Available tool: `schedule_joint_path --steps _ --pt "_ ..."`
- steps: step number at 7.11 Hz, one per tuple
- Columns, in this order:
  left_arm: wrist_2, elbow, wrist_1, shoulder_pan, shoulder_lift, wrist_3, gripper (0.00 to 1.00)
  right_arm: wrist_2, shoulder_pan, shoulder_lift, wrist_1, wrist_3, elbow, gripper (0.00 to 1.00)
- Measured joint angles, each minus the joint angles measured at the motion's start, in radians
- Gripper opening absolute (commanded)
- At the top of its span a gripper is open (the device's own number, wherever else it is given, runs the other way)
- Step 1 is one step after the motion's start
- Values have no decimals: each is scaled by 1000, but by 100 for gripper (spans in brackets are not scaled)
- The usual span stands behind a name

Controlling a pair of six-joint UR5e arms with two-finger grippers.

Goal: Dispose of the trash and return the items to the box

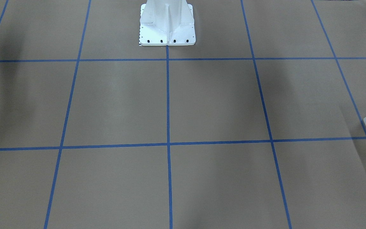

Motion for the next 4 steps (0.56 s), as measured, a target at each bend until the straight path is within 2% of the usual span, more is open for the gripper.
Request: schedule_joint_path --steps 4 --pt "22 -54 -25 27 82 -13 97 -1 60 4 -46 -75 1 100"
